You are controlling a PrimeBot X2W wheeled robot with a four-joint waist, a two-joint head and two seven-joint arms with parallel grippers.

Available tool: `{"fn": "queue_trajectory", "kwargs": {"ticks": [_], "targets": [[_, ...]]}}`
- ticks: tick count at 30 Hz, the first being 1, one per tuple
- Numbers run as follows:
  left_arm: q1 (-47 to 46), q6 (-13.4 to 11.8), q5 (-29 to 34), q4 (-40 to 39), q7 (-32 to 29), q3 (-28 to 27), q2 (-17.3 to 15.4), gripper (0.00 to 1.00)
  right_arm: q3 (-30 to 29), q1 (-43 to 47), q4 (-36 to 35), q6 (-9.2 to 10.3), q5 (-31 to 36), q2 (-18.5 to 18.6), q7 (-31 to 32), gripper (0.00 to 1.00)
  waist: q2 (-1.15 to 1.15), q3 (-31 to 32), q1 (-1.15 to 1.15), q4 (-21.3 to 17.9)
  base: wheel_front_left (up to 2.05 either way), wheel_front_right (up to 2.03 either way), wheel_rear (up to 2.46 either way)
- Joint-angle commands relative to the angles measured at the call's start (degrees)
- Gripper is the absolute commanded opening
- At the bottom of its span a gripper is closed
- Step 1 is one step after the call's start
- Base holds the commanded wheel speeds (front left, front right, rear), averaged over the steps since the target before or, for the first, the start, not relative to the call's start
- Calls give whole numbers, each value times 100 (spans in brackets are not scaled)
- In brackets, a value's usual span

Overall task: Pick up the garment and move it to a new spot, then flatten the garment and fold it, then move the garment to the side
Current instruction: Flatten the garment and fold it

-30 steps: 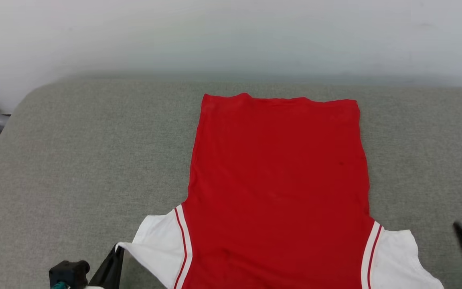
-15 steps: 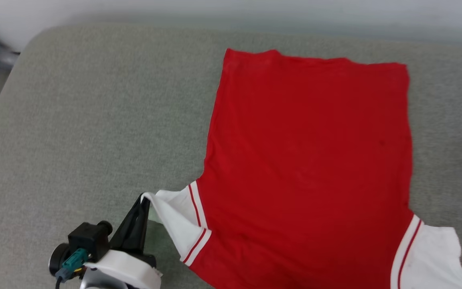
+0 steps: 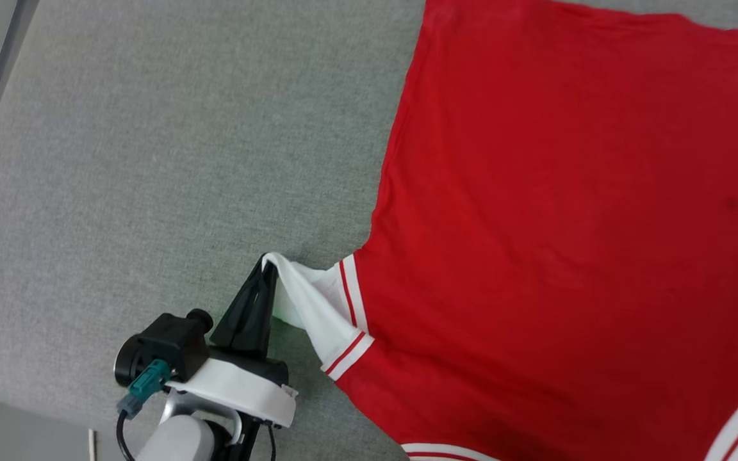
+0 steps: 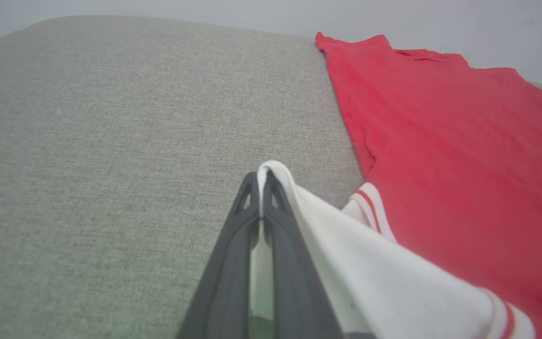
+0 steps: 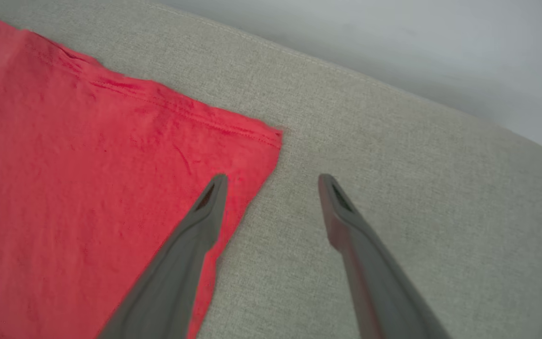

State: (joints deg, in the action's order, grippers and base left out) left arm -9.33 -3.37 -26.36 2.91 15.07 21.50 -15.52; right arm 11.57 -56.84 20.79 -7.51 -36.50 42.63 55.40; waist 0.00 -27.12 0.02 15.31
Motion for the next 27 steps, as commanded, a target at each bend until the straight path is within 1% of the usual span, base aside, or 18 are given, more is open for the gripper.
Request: {"fn": "queue_trajectory", "kwargs": {"ticks": [1,3,4,8,11,14,18,19,20,23,27], "targets": [[-109,69,75,-37,13,-59,86,0,-14,-181,91,5,96,-88,195,100,0,-316,-2,229,0,0,0],[-167,146,146,-51,13,-112,184,0,-16,-322,202,5,255,-130,442,100,0,-454,-2,288,0,0,0],[-167,146,146,-51,13,-112,184,0,-16,-322,202,5,255,-130,442,100,0,-454,-2,288,0,0,0],[-235,282,280,-34,13,-198,371,0,-88,-445,406,5,591,-254,648,100,0,-674,-2,394,0,0,0],[-288,385,380,-11,13,-264,500,0,-58,-248,520,5,668,-311,677,100,0,-781,-2,455,0,0,0],[-259,476,470,26,13,-352,599,0,102,142,619,3,669,-316,879,100,0,-831,-2,457,0,0,0],[-250,581,548,91,13,-483,702,0,109,466,635,3,578,-224,1006,100,0,-855,-2,443,0,0,0],[-250,602,565,113,13,-511,725,0,87,495,611,3,564,-190,999,34,0,-851,-2,434,0,0,0],[-253,629,590,135,13,-541,753,0,52,504,573,3,561,-158,960,0,0,-842,-2,423,0,0,0],[-259,689,653,205,13,-622,807,0,-47,450,478,5,645,-62,774,0,0,-773,-2,386,0,0,0],[-184,759,718,295,13,-729,851,0,-134,337,334,6,689,-65,371,0,0,-569,-2,299,0,0,0]]}}
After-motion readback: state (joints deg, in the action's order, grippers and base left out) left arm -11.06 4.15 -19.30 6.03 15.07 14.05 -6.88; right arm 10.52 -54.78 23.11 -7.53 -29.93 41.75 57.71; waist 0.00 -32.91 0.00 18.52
